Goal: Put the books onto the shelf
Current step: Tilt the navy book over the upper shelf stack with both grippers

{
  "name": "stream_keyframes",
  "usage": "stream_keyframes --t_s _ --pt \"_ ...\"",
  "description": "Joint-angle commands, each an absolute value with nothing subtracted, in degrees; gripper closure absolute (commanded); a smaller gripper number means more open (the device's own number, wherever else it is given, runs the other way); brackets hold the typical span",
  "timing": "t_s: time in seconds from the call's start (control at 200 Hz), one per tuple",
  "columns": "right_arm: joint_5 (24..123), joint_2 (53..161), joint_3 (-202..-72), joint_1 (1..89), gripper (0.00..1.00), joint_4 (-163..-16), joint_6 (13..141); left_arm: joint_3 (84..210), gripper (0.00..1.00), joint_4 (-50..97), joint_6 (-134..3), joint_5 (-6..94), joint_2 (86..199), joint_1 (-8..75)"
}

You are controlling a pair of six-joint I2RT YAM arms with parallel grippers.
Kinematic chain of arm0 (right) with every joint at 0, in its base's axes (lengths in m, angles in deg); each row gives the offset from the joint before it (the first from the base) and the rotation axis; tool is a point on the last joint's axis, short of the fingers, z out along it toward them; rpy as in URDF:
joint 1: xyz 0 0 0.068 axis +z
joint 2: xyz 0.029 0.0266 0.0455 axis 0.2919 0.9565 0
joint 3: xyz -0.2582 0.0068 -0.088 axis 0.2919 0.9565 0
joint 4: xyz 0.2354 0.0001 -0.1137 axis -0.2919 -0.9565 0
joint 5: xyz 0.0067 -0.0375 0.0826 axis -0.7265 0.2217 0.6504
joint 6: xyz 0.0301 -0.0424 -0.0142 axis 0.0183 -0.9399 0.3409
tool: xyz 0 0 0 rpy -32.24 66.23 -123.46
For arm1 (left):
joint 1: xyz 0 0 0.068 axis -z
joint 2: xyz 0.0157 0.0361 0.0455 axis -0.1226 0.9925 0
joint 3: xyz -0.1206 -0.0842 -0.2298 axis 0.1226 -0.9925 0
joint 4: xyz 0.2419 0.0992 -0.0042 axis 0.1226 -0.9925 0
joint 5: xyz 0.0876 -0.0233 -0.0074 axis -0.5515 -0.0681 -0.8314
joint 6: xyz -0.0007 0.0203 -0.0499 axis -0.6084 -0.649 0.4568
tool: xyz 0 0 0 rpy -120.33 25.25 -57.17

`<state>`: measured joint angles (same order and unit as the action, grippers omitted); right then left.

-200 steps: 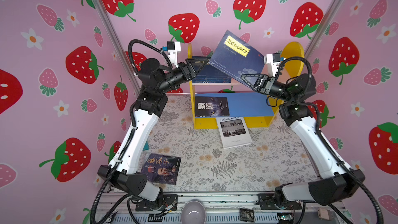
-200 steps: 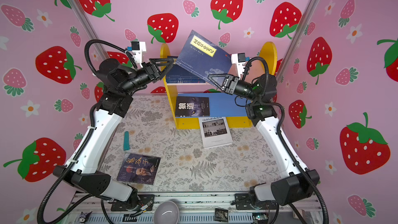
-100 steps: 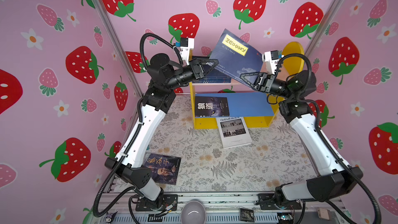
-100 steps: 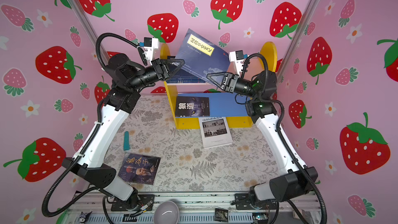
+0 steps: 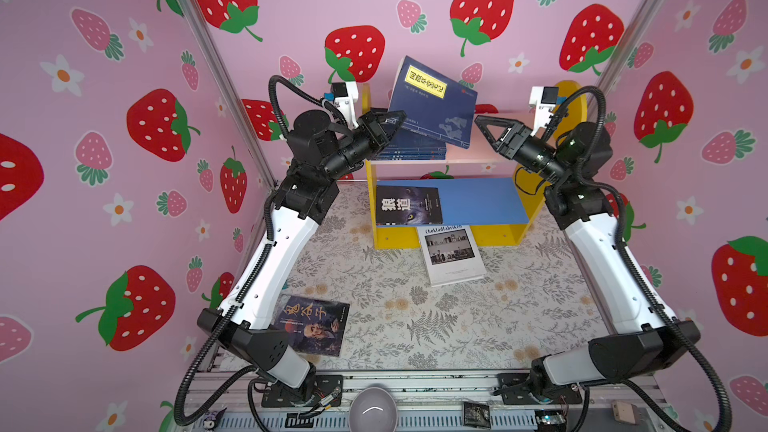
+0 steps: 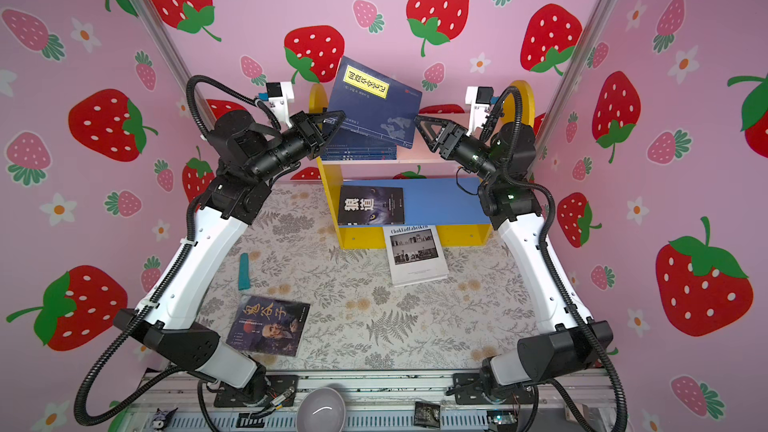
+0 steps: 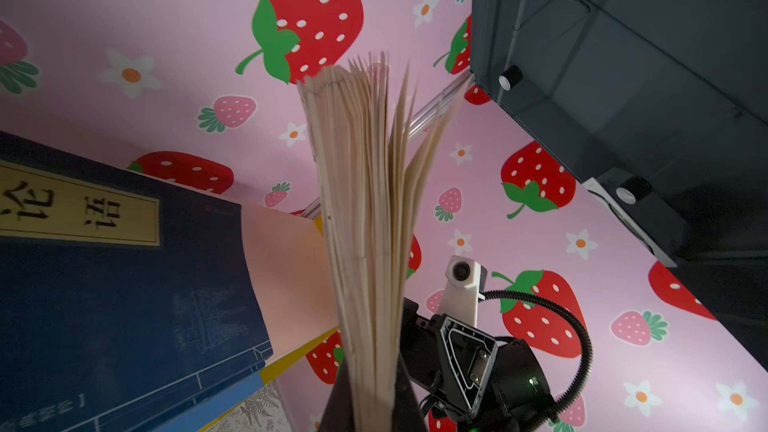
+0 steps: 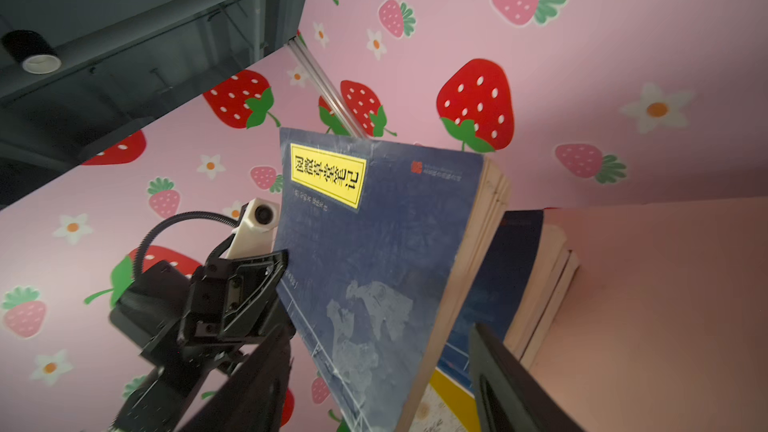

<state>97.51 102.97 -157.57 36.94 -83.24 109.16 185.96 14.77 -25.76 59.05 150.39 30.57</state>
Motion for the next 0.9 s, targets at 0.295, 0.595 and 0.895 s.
stream_keyframes --t_s 0.295,0.595,0.895 --pt "78.2 108.9 -162.4 41.9 0.27 -89.9 93.1 186.8 1.0 12.8 -20.6 47.6 150.3 30.7" --pt "81.3 115.8 -169.7 42.9 0.32 -90.6 93.1 187.9 1.0 10.3 -19.3 47.9 152.2 30.2" --pt "82.9 118.6 -172.1 44.0 0.39 -91.6 93.2 185.6 1.0 11.2 -19.3 45.9 150.9 30.1"
